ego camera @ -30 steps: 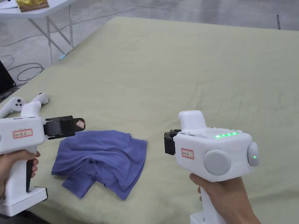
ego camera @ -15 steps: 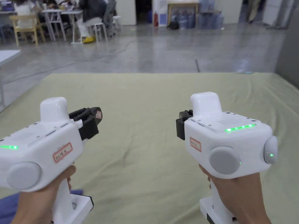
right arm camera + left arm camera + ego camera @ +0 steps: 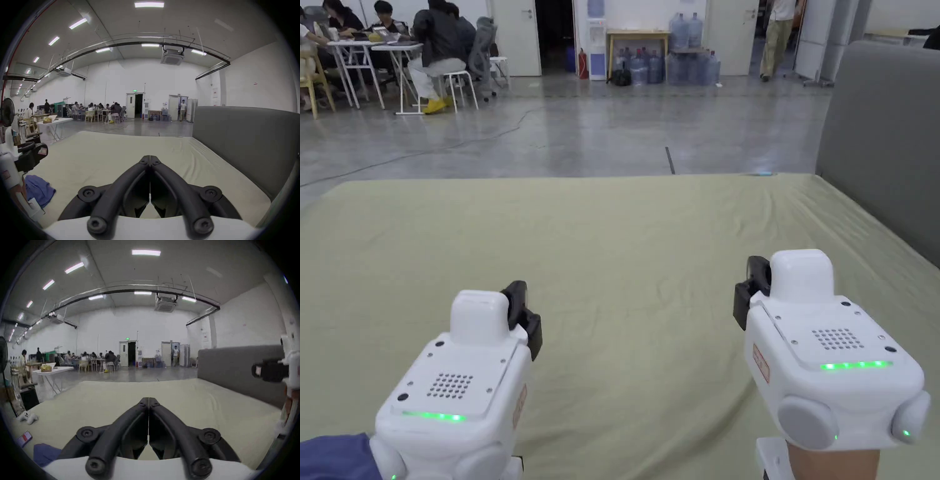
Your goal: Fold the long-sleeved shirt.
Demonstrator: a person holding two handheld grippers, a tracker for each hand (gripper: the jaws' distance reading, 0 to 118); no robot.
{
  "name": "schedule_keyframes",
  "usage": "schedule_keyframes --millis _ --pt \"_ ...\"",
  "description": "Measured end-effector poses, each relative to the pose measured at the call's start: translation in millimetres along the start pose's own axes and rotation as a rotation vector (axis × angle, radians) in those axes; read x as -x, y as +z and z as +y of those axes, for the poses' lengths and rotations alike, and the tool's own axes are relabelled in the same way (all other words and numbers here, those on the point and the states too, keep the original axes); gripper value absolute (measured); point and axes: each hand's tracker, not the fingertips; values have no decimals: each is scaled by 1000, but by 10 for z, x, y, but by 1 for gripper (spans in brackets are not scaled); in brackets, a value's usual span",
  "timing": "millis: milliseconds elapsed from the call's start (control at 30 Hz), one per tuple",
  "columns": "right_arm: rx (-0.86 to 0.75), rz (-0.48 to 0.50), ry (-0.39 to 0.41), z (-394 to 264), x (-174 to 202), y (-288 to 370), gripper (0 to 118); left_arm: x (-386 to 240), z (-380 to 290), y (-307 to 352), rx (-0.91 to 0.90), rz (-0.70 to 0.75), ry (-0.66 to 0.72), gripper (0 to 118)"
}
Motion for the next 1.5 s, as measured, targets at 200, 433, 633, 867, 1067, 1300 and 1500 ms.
schedule_keyframes --millis 200,433,633,867,1067,1300,1500 --pt "68 -12 5 -382 -90 54 3 76 -321 121 83 5 56 0" --pt "49 -33 41 -491 -133 157 3 61 -341 180 74 21 47 0" --pt "61 -42 28 -510 -146 157 3 26 -359 203 76 22 59 0" --pt "50 -32 43 -490 -80 181 29 -21 -357 212 97 27 44 70" --pt "13 -64 50 -411 -80 138 118 -3 -297 188 0 69 44 118" --pt "117 -83 83 -497 -110 19 118 105 -357 147 86 131 22 118" --pt "53 -52 78 -477 -131 63 118 112 -360 143 104 115 87 118"
